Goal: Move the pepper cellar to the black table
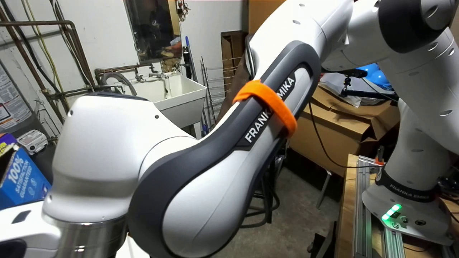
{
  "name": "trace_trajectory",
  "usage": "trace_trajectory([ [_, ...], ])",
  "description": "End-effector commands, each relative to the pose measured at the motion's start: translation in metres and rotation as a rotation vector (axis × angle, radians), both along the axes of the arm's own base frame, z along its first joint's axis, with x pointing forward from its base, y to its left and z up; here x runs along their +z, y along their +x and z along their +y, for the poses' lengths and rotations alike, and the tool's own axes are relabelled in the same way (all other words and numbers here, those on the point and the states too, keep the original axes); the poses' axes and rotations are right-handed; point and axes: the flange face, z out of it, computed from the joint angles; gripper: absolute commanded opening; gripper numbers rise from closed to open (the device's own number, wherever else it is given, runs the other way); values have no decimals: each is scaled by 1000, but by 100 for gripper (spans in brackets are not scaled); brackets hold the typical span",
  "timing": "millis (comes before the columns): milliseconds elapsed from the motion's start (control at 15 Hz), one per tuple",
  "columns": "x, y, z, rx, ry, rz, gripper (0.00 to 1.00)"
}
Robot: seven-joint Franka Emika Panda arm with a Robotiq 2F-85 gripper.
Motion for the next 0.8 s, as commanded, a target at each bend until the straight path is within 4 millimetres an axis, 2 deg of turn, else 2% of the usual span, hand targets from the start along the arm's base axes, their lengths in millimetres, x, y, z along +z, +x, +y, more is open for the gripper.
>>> trace_trajectory([
  [0,-12,11,-2,4,-27,56,100],
  [267,-28,18,-4,18,-61,95,100],
  [733,-44,28,-2,28,-88,105,100],
])
